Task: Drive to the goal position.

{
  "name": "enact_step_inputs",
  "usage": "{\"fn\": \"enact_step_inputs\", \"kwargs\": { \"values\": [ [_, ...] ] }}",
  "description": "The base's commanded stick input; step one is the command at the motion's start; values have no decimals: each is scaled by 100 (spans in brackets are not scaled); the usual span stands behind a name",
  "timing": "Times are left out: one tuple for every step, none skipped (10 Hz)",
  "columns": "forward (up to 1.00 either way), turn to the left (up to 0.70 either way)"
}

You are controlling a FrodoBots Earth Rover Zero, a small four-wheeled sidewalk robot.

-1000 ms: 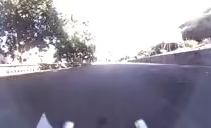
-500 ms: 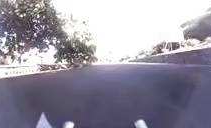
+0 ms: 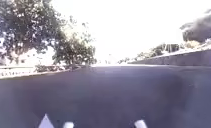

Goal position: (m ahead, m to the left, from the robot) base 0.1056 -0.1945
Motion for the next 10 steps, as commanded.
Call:
{"fn": "enact_step_inputs", "kwargs": {
  "values": [
    [70, 0],
    [70, 0],
    [70, 0],
    [70, 0],
    [70, 0],
    [70, 0],
    [70, 0],
    [70, 0],
    [70, -35],
    [70, -35]
  ]
}}
